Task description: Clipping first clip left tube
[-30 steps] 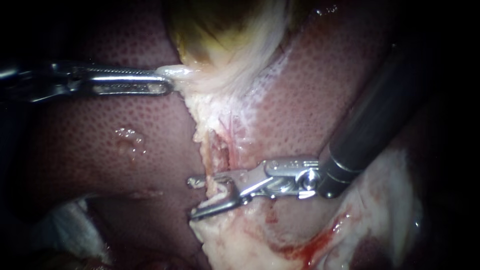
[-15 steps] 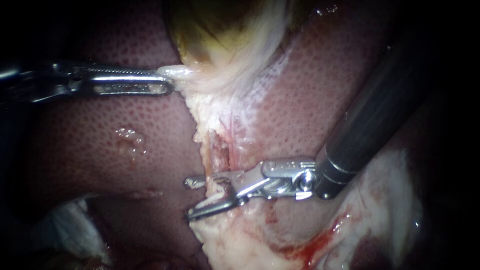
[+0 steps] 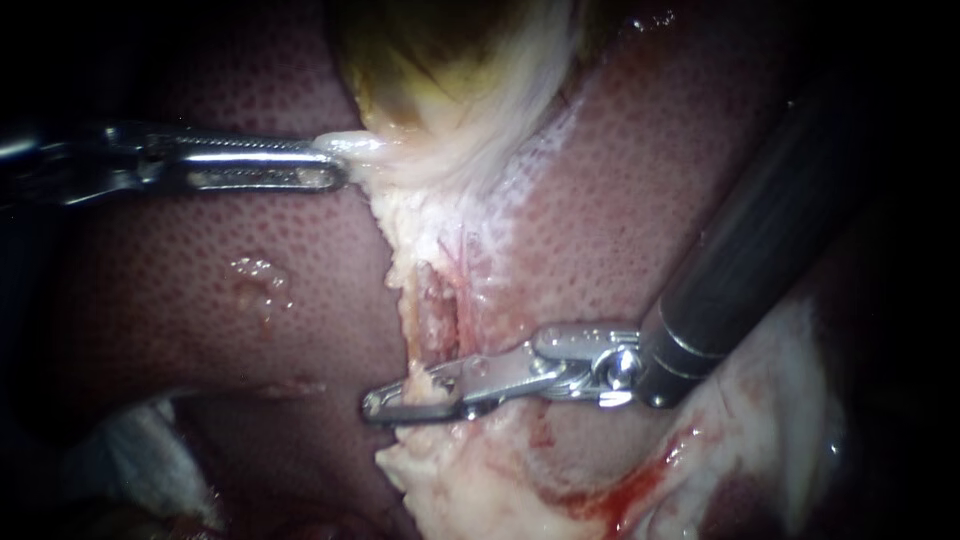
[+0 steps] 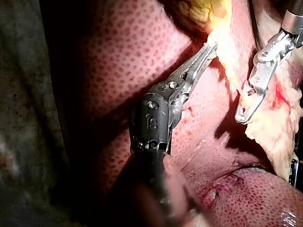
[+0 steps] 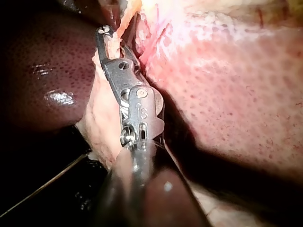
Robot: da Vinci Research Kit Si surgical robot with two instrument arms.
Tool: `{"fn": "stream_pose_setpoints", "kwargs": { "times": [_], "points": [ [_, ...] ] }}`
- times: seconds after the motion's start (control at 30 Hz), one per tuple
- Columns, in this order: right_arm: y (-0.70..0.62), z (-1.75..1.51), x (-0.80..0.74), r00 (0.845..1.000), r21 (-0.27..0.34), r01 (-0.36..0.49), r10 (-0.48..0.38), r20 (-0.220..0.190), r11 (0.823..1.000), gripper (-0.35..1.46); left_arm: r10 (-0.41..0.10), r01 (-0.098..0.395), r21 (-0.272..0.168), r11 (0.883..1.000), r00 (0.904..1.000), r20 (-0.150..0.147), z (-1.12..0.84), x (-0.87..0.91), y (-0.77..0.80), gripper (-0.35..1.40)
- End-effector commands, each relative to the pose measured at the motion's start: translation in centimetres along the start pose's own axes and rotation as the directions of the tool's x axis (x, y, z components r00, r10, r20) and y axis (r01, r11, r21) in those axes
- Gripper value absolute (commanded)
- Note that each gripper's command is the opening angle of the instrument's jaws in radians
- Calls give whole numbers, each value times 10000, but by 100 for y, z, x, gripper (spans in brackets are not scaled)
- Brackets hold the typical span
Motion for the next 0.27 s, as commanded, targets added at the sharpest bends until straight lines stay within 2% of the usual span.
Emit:
{"fn": "stream_pose_setpoints", "kwargs": {
  "times": [0.03,0.27],
  "points": [
    [0,0,0,10000,1,8,-8,7,10000,-35,-2,2,-3,10000,10000,-3,0,0,0,-35],
    [1,-1,-1,10000,10,12,-12,11,10000,-35,-3,3,-4,10000,10000,-3,0,0,0,-35]
  ]
}}
